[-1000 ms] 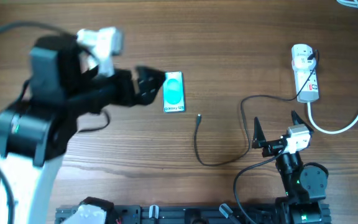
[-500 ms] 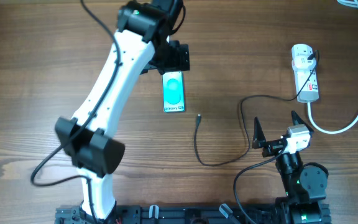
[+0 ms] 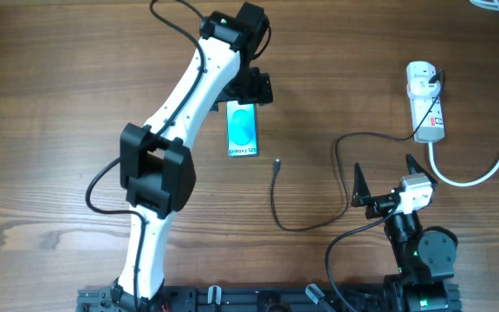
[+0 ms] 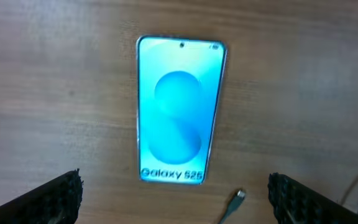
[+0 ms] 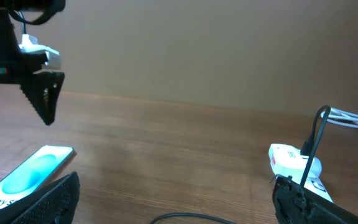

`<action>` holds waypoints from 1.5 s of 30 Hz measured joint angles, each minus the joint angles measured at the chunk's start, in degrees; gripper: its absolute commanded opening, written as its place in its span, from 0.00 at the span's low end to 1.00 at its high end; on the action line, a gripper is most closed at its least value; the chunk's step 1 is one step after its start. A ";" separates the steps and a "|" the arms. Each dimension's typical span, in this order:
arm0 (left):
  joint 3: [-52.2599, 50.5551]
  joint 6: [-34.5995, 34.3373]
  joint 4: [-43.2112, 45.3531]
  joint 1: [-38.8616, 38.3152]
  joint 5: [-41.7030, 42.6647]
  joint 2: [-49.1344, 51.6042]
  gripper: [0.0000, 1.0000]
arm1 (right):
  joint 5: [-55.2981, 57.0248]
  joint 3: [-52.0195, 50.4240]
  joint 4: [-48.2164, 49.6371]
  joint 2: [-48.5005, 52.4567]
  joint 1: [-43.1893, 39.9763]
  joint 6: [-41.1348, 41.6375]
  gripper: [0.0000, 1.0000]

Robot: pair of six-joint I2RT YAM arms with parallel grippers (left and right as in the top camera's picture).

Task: Plug charger to phone and switch on socket
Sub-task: 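Move the left gripper over the phone and close on its top edge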

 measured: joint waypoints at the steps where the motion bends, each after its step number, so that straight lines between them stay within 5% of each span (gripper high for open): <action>1: -0.04 0.02 0.50 0.00 0.00 0.46 1.00 | 0.00 0.00 -0.02 0.00 0.00 0.00 1.00; 25: -14.49 3.69 11.85 -0.07 0.02 2.19 1.00 | 0.00 0.00 -0.02 0.00 0.00 0.00 1.00; 45: -16.06 4.74 16.63 -0.07 1.70 2.19 1.00 | 0.00 0.00 -0.02 0.00 0.00 0.00 1.00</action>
